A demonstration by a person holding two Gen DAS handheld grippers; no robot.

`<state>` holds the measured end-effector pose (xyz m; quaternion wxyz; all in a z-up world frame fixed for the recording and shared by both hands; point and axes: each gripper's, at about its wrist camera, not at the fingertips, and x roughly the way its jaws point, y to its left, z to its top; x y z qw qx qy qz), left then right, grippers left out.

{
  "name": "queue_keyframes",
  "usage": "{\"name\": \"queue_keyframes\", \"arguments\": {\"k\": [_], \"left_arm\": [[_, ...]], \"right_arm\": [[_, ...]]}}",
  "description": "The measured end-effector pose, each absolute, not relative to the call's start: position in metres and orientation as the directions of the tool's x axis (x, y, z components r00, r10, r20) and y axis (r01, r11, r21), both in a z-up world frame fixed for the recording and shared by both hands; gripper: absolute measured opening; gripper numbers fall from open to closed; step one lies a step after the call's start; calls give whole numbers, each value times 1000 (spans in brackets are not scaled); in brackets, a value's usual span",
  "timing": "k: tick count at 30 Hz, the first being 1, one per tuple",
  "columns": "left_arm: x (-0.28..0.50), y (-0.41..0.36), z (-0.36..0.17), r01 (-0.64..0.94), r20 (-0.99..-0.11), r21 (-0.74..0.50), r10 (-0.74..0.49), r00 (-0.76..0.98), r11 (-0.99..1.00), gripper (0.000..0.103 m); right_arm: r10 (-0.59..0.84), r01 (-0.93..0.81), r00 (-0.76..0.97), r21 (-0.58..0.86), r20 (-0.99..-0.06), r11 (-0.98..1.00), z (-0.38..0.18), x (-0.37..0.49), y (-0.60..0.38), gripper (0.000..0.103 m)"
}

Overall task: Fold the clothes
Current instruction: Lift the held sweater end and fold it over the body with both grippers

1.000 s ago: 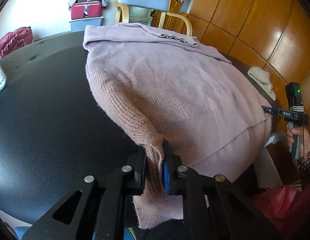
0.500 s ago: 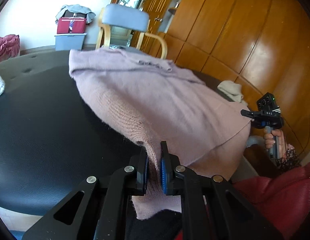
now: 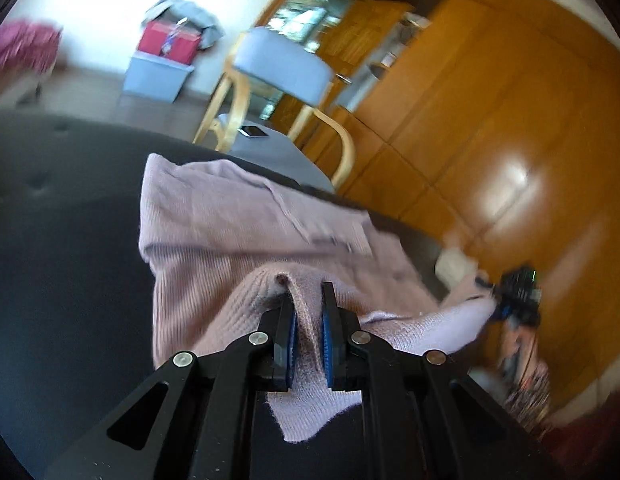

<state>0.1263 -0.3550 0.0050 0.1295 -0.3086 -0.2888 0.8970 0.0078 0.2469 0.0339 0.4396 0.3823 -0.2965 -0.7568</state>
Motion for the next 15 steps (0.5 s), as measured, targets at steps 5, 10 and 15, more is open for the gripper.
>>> {"name": "queue_keyframes", "arguments": {"k": [5,10,15], "left_arm": [[59,-372,-11,11,-498,-639,402,-768,-769,10],[6,-387,-32,72,-498,-708,424,-756,-703,10],[-34,-408,-53,140,-488,-773,437,-756,-619,11]], "right_arm": [[-884,364,-334,820,-327,-441,29,-62,236,7],[-872,259,-339,856,-354,-448,8,-128,220,7],[-865,141,-349,892,-361,-430,-19,-186,209,7]]}}
